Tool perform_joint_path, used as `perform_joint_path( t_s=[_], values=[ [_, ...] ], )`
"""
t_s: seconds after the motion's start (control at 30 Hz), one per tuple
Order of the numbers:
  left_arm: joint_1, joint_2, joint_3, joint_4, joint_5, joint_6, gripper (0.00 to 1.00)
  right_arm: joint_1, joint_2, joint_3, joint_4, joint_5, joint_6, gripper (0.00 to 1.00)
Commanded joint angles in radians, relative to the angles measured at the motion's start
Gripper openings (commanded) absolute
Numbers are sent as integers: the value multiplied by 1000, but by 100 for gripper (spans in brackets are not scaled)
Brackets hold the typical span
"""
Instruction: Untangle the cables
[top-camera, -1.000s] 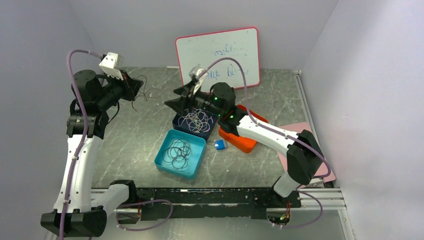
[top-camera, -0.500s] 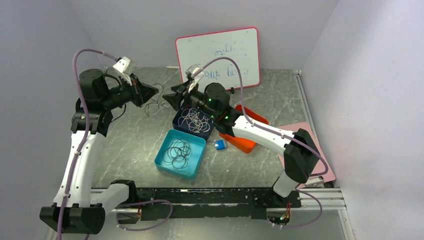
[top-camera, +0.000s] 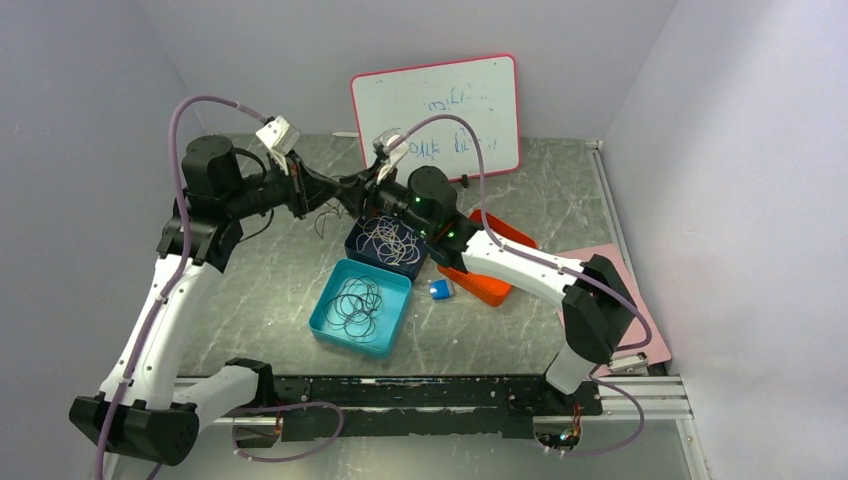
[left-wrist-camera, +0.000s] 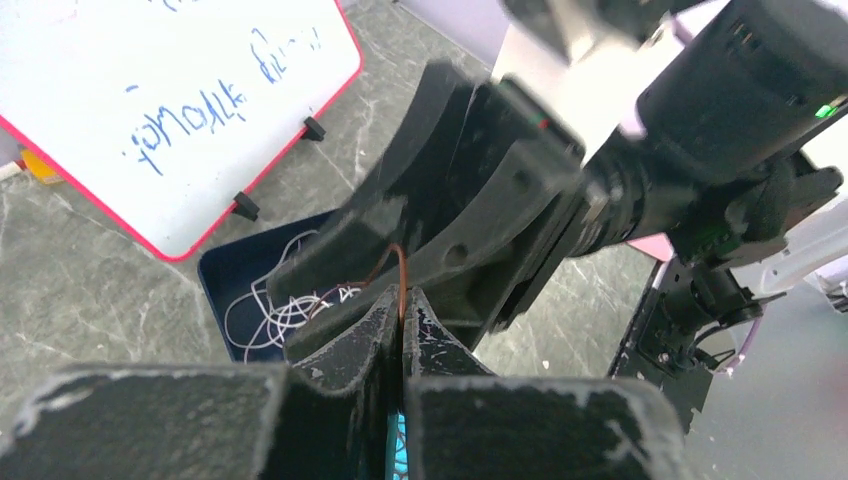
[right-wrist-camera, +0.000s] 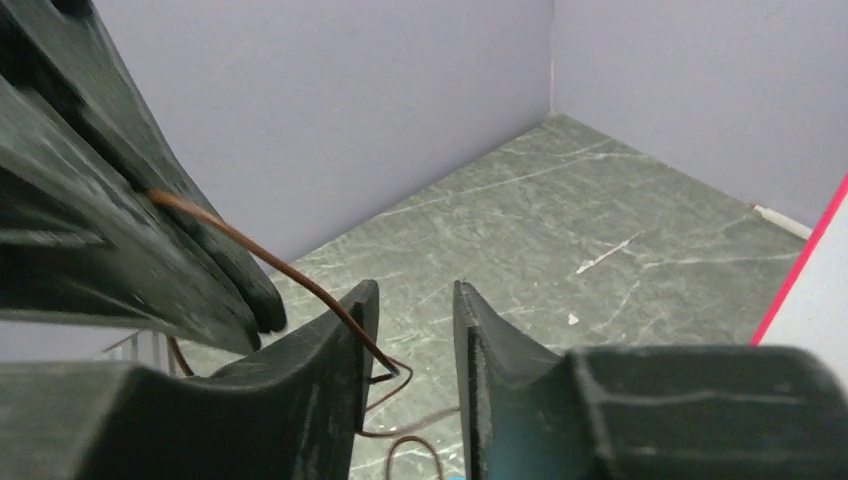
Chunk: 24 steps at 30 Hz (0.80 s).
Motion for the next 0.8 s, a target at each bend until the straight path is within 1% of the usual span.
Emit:
perform_joint_path(
  t_s=[0.0,0.17,0.23,0.5,0.7,0.77],
  values=[
    [-8,7,101,23,-15,-34,7,3,46,9,15,-12,4,33],
    [-7,49,265,-50,-96,-41,7,3,81,-21,12,-31,0,15],
    [-7,66,323,-77,-123,-42,7,4,93,-34,10,-41,-1,12],
    [-7,101,455,-84,-168,-61,7,3,118,-116,14,-45,10,12],
    [-7,106,478,-67,-222,-77,7,4,110,-197,31,-45,30,11],
    [-7,103,479,-61,-238,-80,7,4,105,-223,35,-42,33,13]
  ],
)
